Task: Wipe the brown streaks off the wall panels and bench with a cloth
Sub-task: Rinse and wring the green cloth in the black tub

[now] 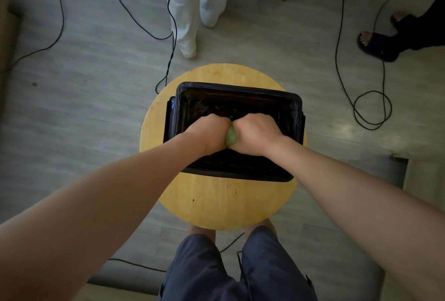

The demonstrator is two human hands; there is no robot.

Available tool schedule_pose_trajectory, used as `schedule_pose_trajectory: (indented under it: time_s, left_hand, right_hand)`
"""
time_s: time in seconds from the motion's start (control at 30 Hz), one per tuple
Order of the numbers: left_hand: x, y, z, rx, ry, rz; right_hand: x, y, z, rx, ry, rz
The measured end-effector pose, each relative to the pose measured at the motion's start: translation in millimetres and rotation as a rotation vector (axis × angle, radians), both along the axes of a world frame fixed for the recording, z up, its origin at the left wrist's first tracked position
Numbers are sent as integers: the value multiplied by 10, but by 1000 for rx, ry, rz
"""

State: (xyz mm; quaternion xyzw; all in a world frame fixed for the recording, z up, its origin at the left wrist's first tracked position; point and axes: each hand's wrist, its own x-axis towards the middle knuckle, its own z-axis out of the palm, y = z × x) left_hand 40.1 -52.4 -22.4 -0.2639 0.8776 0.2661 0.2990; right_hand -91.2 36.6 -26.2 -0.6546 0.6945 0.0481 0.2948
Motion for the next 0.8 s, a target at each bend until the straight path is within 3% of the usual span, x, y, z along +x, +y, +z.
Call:
schedule_pose_trajectory:
  time_s: [0.2, 0.3, 0.37, 0.5, 0.7, 0.8]
  left_hand:
    - [83, 42, -69, -180, 73, -29]
    - [96, 44, -61, -298, 175, -62]
    - [78, 41, -110, -288, 203, -18]
    - [44, -23, -162, 198, 83, 438]
    - [200, 104, -185, 993, 188, 1117]
    - [261, 189, -225, 1191, 283, 1419]
  right_hand:
    - [27, -130, 46, 376, -442, -367]
    - [-10, -88, 6, 452, -677, -575]
    - [-18, -69, -35, 421, -694, -609]
    - [-87, -3, -108, 299, -543, -578]
    - [-86, 164, -140, 367, -833, -844]
    - [-4, 201, -127, 312, -995, -924]
